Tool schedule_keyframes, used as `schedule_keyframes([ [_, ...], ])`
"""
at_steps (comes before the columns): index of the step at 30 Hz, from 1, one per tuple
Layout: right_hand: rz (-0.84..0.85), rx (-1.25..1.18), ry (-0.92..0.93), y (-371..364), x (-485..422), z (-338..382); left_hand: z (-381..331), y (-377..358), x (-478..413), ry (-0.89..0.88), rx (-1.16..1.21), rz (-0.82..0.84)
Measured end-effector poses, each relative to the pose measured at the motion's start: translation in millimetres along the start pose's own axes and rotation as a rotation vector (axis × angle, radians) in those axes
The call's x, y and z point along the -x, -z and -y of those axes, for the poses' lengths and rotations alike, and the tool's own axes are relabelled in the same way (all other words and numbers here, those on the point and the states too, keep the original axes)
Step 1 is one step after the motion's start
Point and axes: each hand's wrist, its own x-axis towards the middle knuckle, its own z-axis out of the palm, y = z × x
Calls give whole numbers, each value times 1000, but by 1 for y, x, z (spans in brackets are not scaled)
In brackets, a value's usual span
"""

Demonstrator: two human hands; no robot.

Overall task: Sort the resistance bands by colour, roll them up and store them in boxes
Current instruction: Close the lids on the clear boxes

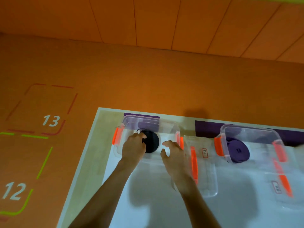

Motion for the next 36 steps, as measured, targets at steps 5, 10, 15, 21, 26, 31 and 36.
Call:
schedule_keyframes([
  [5, -104, 194, 6, 29, 59, -35, -10, 11, 64, -203, -228, -69],
  [10, -9, 307, -134, 35, 81, -90, -11, -10, 111, -215, -199, -60],
  [15, 98, 318, -245, 30, 62, -133, -22, -24, 126, -187, -117, -60],
  [21, 172, 273, -311, 14, 18, -163, -40, -26, 115, -232, -221, -195],
  [26, 85, 241, -389, 8, -11, -179, -34, -39, 106, -258, -237, -279],
  [31, 58, 272, -413, 3, -19, -192, -31, -47, 106, -275, -209, -327],
  [36, -25, 94, -451, 0, 1, -195, -34, -51, 105, -280, -170, -326],
])
